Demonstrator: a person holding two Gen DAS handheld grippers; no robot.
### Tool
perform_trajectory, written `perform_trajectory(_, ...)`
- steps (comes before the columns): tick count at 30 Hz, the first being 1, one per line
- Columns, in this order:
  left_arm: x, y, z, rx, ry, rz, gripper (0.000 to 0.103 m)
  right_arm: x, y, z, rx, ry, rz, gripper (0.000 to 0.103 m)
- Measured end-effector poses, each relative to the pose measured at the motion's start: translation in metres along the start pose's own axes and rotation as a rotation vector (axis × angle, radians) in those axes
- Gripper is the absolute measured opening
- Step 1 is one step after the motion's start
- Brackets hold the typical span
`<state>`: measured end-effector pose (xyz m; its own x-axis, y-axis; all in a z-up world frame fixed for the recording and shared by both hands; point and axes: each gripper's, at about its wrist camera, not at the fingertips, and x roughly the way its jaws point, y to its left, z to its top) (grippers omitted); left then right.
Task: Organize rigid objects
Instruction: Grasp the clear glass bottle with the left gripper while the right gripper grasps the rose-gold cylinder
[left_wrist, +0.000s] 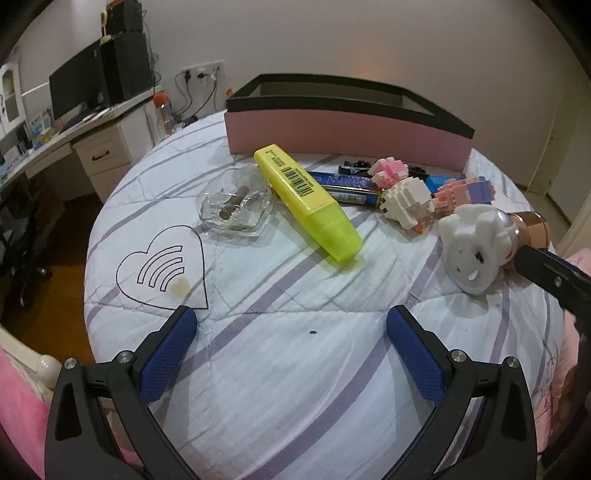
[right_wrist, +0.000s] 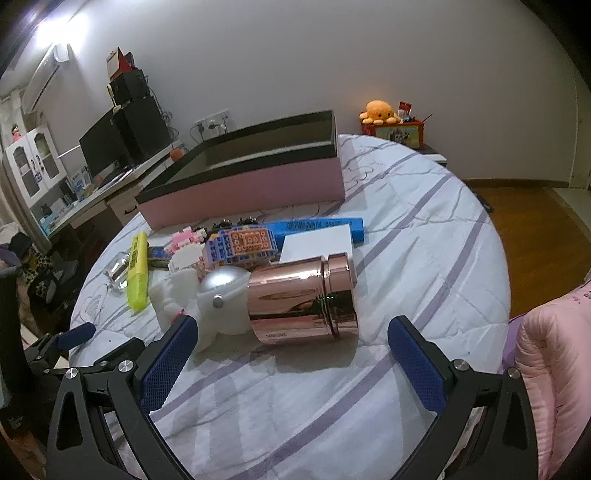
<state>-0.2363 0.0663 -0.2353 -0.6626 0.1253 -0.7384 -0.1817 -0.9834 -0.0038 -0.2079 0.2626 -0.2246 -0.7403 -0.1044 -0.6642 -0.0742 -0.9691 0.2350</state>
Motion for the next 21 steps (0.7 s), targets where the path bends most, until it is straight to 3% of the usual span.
perform_trajectory(5, -0.002, 0.004, 0.001, 0.047, 0.000, -0.046, 0.103, 0.004, -0.004, -0.001, -0.016, 0.027, -0.001, 0.103)
perform_trajectory(13, 0.001, 0.014, 0.016, 0.105, 0.091, -0.099, 0.103, 0.009, -0.004, 0.001, -0.057, 0.058, -0.015, 0.103)
perform_trajectory(21, 0.020, 0.056, 0.048, -0.020, 0.162, -0.132, 0.103, 0.014, -0.002, 0.003, -0.085, 0.083, -0.035, 0.103)
